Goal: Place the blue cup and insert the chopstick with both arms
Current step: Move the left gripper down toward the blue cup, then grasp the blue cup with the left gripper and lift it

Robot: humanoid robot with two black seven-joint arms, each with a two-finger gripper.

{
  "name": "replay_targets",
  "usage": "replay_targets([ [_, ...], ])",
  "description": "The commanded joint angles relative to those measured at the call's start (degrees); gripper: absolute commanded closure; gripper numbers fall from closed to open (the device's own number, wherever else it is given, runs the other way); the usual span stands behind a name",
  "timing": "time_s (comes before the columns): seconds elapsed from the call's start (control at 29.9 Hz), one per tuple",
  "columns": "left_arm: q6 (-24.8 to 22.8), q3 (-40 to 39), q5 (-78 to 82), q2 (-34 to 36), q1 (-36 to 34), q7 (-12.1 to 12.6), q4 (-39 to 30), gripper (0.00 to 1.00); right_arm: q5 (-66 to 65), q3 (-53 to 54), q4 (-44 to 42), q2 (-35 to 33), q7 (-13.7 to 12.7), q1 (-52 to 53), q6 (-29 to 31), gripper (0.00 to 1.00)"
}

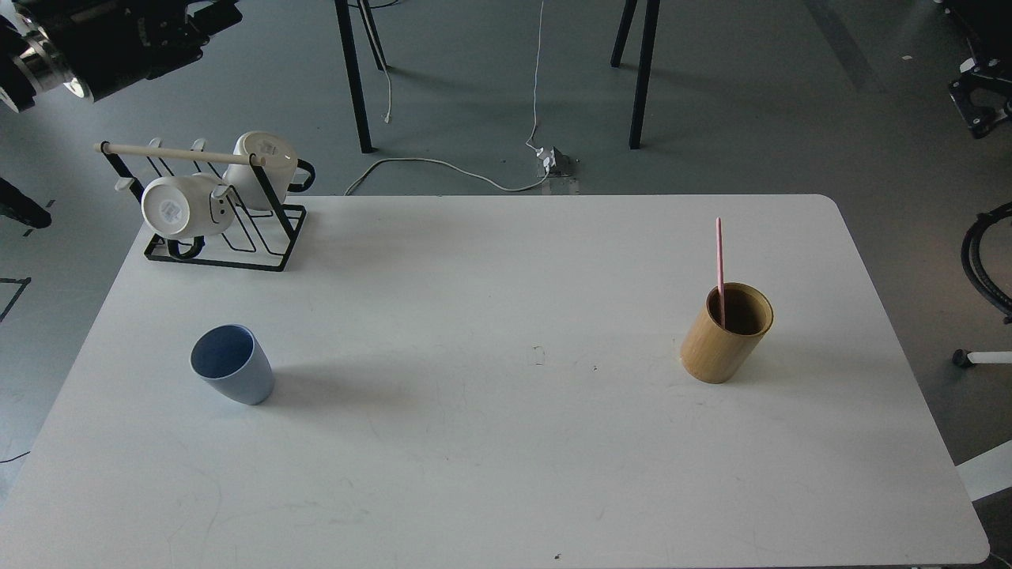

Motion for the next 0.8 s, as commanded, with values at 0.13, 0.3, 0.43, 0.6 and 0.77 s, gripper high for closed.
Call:
replay_targets([
  [0.13,0.0,0.2,10.6,13.7,9.1,-2.4,-13.1,0.01,0.0,0.1,-0.3,0.0,0.0,-0.8,0.0,0.01],
  [0.3,0.0,3.4,18.0,16.8,14.8,-2.5,-15.1,0.01,0.0,0.1,-0.3,-0.9,0.1,-2.2,0.0,0.01],
  [0.43,9.1,9.6,26.3,15.7,16.4,-2.2,-15.0,0.04,0.0,0.2,-0.3,-0.9,0.1,-2.2,0.0,0.01],
  [0.6,16.2,15.8,36.1,12.7,16.5,-2.4,-11.5,0.09,0.0,0.6,-0.8,-0.9,0.2,-2.2,0.0,0.01],
  [0.77,16.5,18.7,42.9,11.2,16.5,-2.2,-10.6,0.18,0.0,0.9,-2.1,-0.9,0.1,-2.2,0.0,0.01],
])
